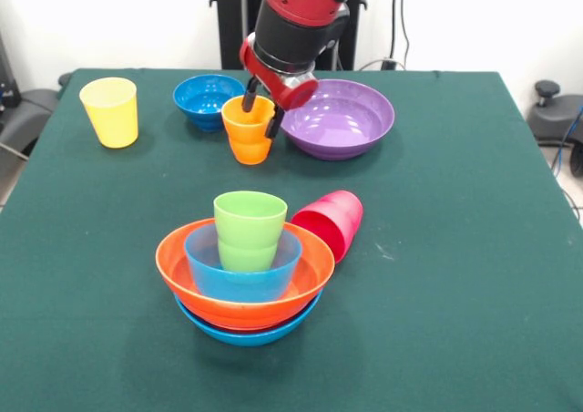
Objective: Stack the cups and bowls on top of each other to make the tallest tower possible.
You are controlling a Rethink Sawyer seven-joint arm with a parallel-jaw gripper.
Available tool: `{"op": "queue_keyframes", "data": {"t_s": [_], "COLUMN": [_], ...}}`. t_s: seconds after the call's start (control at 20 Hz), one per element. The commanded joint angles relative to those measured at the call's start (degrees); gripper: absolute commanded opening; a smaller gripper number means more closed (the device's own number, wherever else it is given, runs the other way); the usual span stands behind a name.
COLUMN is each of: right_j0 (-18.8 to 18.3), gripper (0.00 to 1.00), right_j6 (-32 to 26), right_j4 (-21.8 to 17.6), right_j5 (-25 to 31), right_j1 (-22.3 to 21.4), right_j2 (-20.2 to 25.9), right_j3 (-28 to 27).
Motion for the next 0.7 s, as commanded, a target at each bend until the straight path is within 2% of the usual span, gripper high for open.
{"op": "queue_keyframes", "data": {"t_s": [0.05,0.45,0.7], "right_j0": [-1.7,0.2,2.5], "gripper": [1.00,1.00,1.00], "right_j6": [-6.3,-2.2,-0.3], "right_j4": [-5.1,-6.5,-6.3], "right_j5": [-6.5,-10.5,-11.8], "right_j1": [4.2,8.9,9.3], "right_j2": [5.3,3.5,1.9], "right_j3": [1.4,-1.4,-0.5]}}
